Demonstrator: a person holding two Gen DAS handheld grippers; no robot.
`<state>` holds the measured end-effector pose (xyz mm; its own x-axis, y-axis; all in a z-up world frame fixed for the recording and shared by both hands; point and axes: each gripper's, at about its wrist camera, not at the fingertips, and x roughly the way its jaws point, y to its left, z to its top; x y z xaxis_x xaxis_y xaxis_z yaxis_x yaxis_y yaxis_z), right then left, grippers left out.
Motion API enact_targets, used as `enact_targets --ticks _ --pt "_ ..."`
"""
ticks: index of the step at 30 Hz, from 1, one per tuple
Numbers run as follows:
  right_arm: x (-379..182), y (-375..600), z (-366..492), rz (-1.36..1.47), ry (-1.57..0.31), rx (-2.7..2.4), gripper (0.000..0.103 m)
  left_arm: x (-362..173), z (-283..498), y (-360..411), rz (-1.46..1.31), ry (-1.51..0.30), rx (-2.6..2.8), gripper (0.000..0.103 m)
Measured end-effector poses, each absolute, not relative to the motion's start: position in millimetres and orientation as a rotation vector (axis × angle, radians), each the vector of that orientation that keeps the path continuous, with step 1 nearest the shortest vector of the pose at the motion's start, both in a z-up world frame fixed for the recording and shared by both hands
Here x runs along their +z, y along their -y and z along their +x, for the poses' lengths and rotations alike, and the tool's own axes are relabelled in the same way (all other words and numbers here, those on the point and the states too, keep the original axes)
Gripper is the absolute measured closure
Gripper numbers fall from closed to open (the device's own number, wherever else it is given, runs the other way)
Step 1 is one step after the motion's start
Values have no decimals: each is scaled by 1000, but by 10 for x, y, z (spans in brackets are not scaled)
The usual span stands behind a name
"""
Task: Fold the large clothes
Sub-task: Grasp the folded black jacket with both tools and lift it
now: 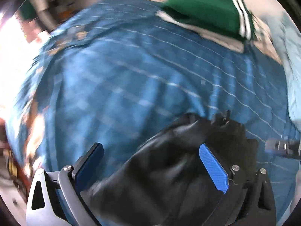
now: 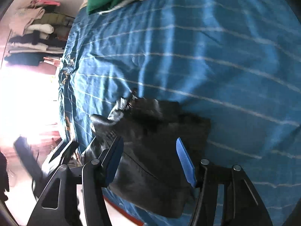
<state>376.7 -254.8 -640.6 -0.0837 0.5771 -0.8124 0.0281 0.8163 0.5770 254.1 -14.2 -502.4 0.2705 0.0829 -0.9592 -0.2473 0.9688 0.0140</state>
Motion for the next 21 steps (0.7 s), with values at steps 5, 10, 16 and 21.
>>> enact_targets --ticks 5,10,16,21 --pt "-6702 2364 3793 404 -1620 461 74 -5797 2954 294 -93 -1437 234 0" --pt "-6929 2278 3927 416 -1639 404 73 -5830 2914 113 -222 -1442 269 0" --pt "-6762 2952 3605 708 -1577 479 34 -4923 1856 -417 -475 -1267 416 0" --pt "-7189 3211 3157 811 -1645 520 23 -5086 854 -587 -719 -1295 491 0"
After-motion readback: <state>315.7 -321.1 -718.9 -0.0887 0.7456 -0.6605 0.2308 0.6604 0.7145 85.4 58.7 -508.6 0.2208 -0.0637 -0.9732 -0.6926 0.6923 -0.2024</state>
